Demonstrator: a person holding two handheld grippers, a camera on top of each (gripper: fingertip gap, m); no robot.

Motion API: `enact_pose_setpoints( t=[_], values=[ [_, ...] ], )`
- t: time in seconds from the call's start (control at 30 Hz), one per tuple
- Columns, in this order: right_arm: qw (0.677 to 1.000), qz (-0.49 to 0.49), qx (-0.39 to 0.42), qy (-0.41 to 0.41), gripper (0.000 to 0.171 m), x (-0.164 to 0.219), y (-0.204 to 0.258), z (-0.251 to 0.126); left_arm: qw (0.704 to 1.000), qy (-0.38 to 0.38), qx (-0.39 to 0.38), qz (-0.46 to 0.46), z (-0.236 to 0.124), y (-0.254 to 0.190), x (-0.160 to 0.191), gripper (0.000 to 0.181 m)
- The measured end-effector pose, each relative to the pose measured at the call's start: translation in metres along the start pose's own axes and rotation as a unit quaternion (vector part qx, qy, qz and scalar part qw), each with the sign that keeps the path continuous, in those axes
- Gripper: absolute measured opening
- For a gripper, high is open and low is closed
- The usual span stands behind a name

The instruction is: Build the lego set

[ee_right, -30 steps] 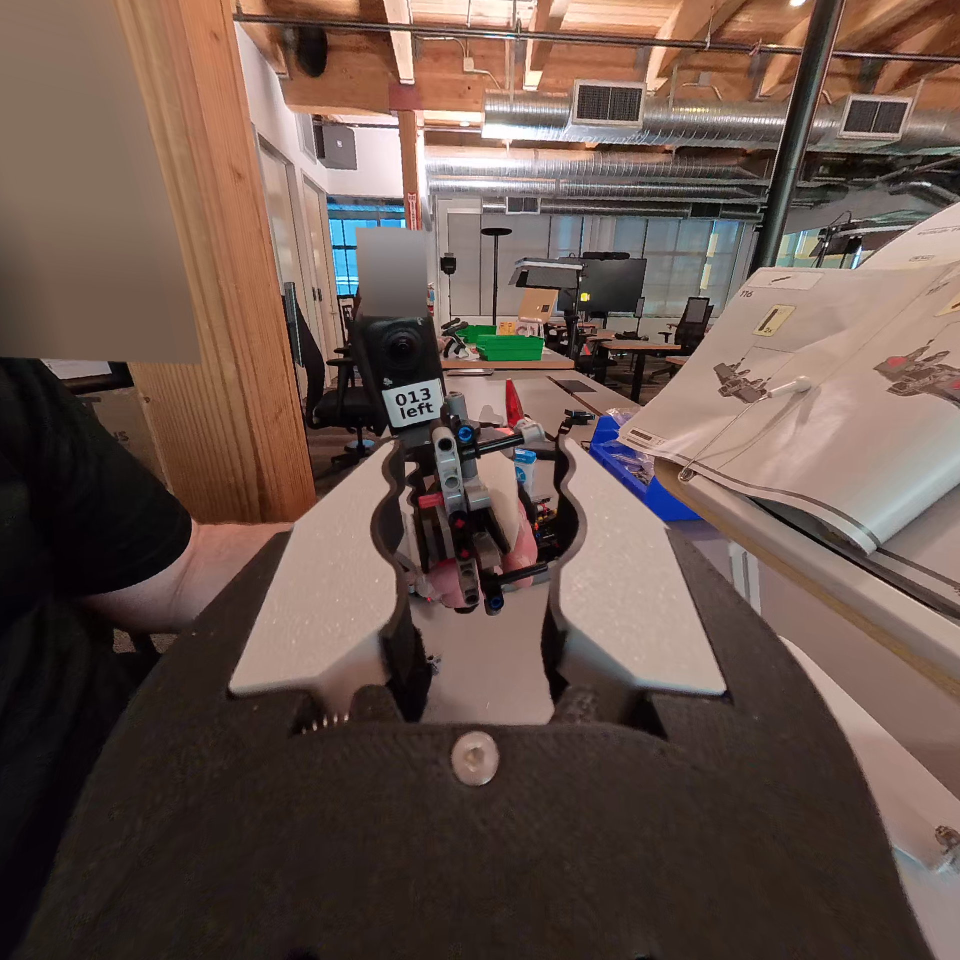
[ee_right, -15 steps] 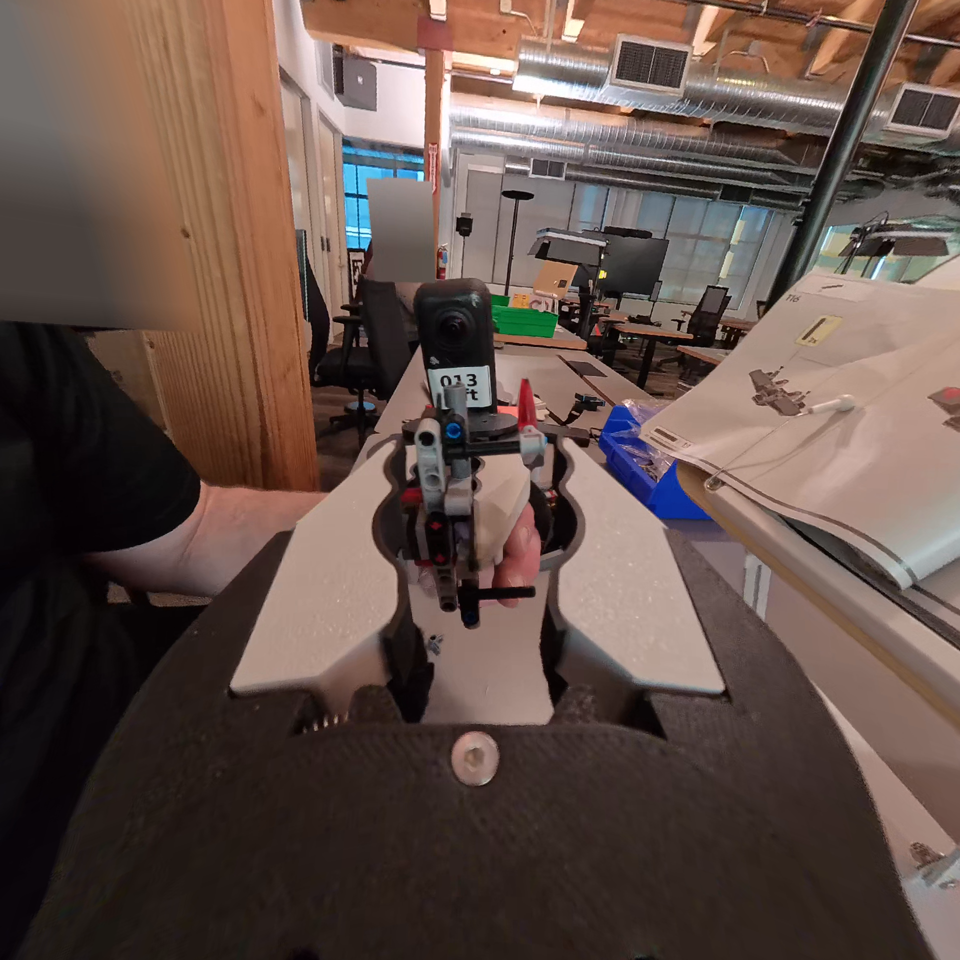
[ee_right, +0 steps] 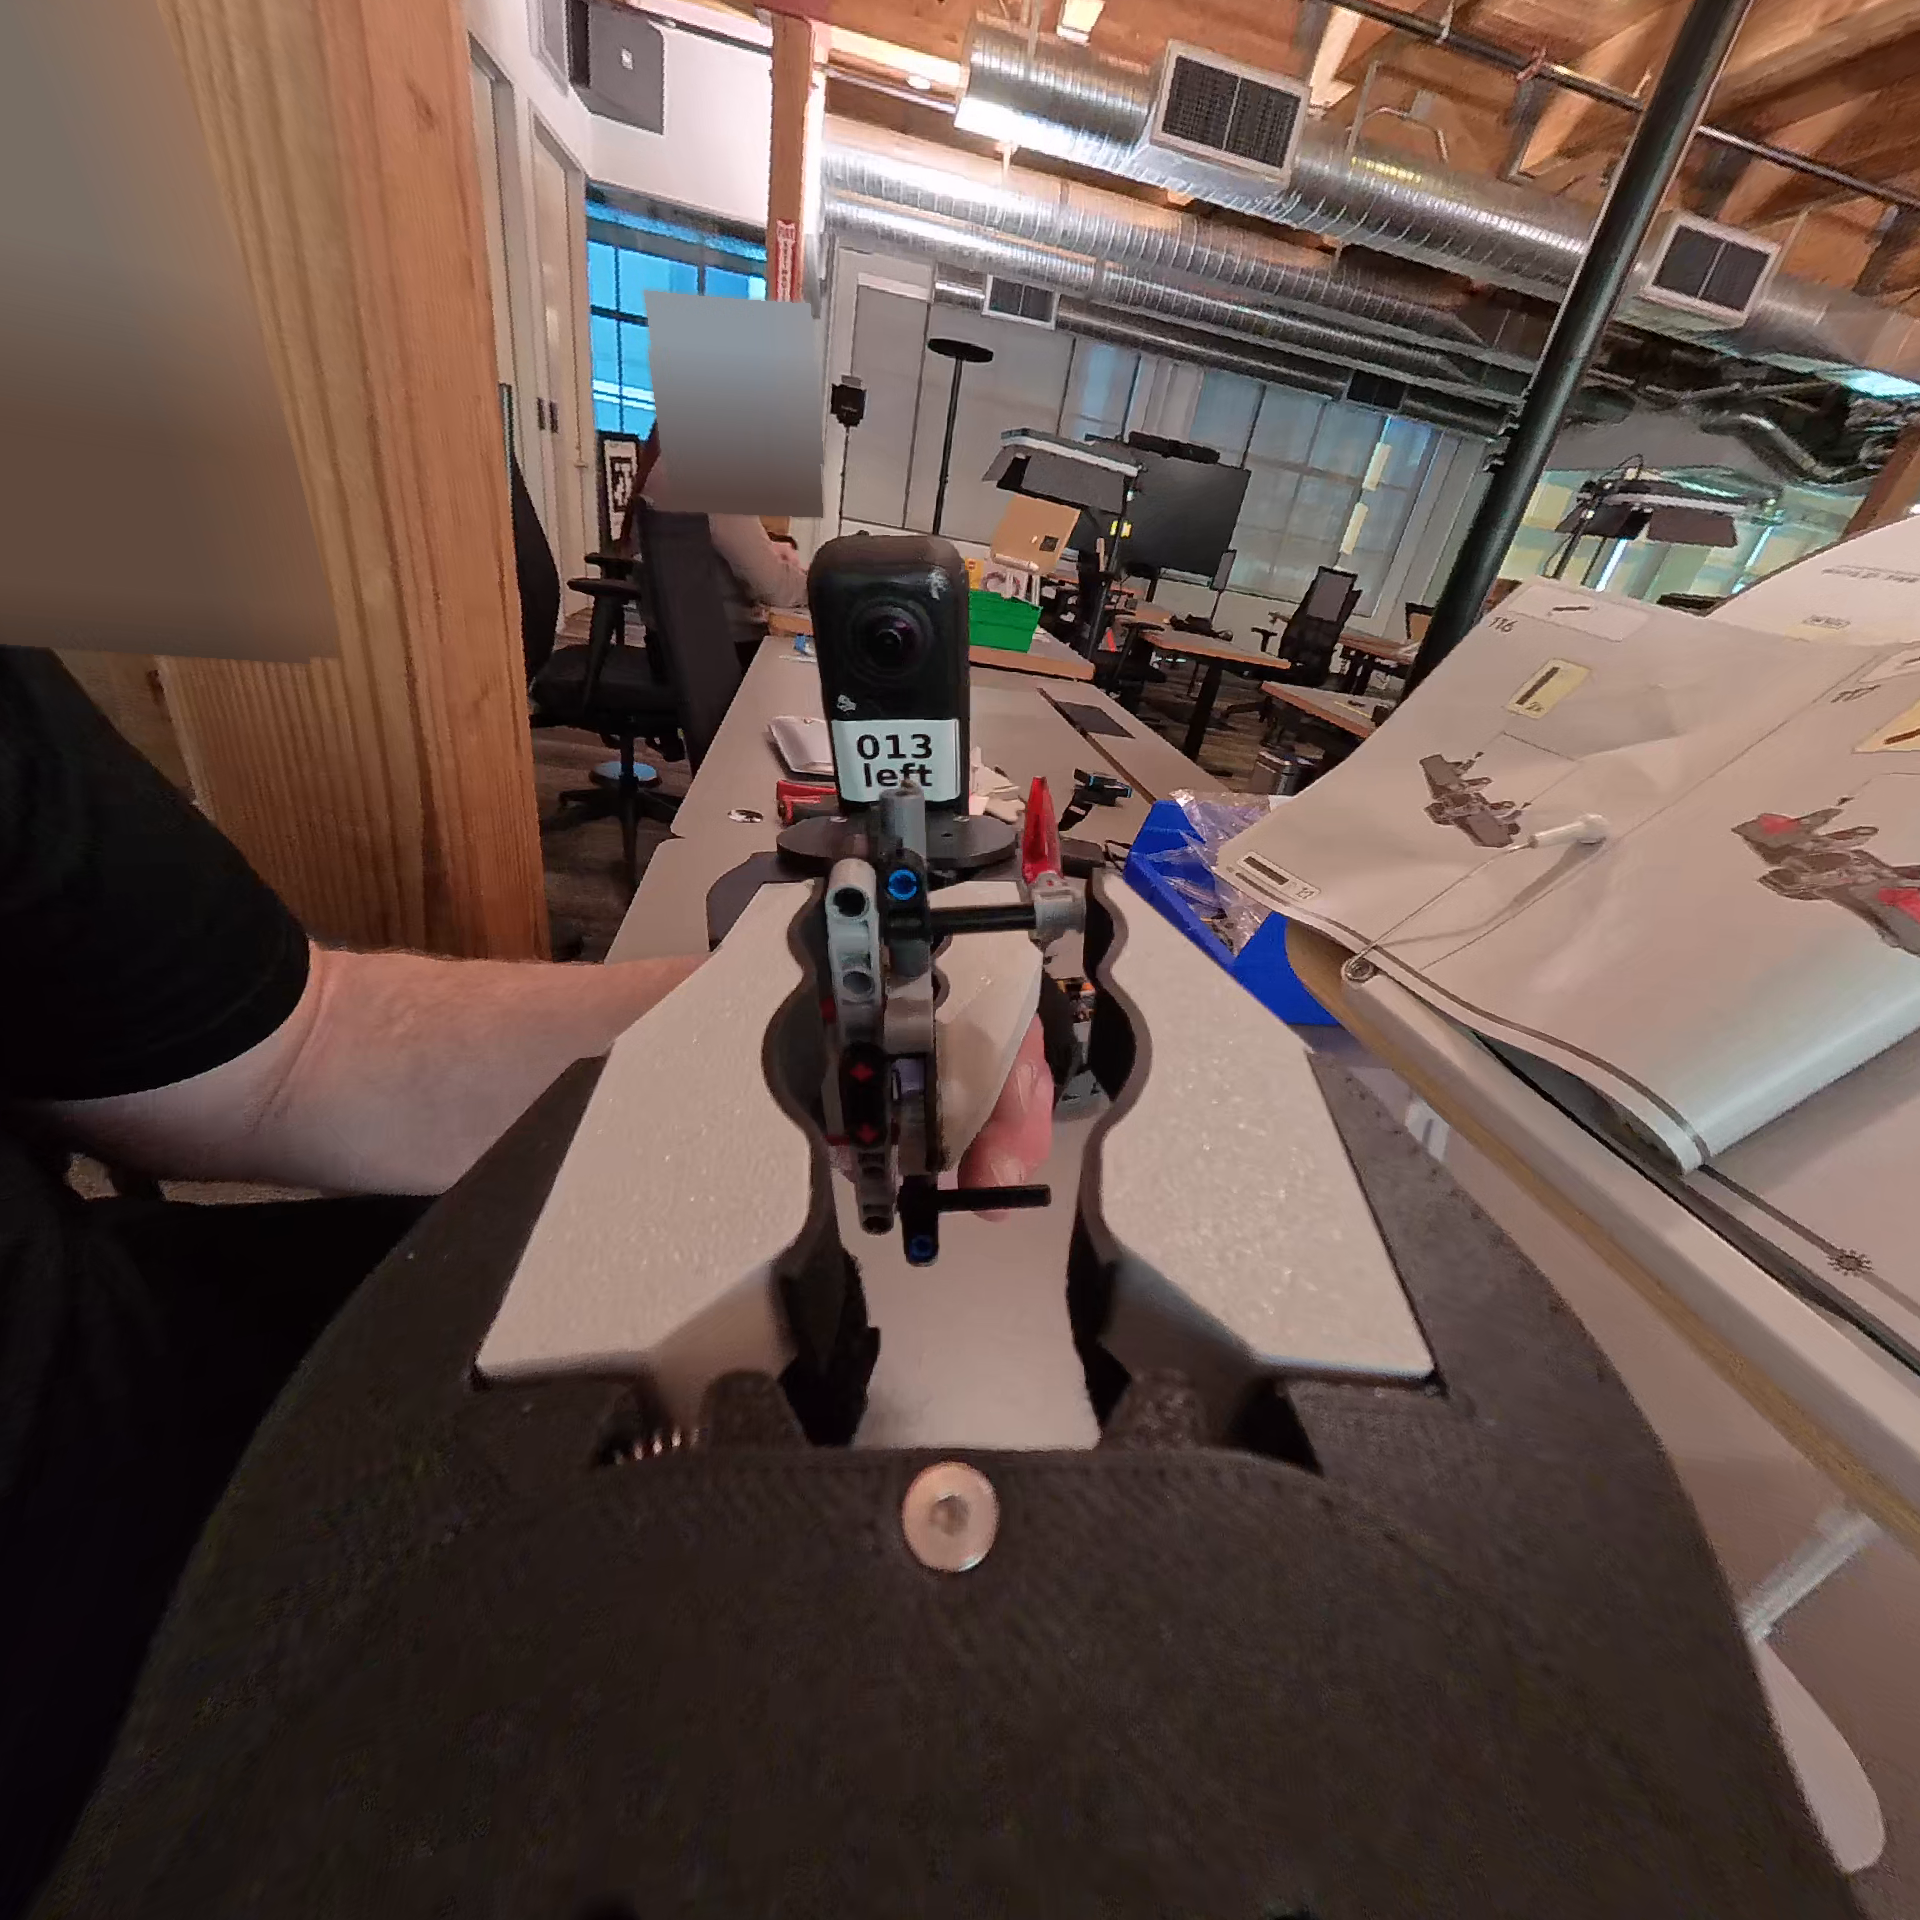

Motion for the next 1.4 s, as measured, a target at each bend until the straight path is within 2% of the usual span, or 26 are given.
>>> enact_pose_setpoints(
  t=[0.77,0.93,1.03,1.13,1.4],
  values=[
    [0.999,-0.011,-0.011,0.029,0.04,0.001,0.001,0.0,1.0,0.024,-0.01,0.015,0.001,-0.001,0.002,0.025],
    [1.0,0.003,-0.013,0.014,0.04,0.003,-0.002,0.0,1.0,0.024,-0.013,0.01,0.001,0.0,0.002,0.024],
    [1.0,0.019,-0.021,0.01,0.042,0.006,-0.006,-0.001,0.999,0.03,-0.018,0.009,0.0,0.002,0.002,0.024],
    [0.999,0.024,-0.019,0.016,0.056,0.009,-0.011,-0.003,0.999,0.028,-0.025,0.004,-0.001,0.003,0.002,0.024],
    [0.999,0.054,-0.006,0.003,0.056,0.019,-0.027,-0.01,0.996,0.034,-0.071,-0.052,-0.011,0.019,0.01,0.024]
  ],
)
Point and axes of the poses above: each gripper's, where its closed fingertips meet, z out along the fingers, x out of its underside, y = z × x across the jaws, the point moved 10 cm from there along -z, back along the fingers, and after that the axes turned 4 degrees about -x, right-handed, at the moved point
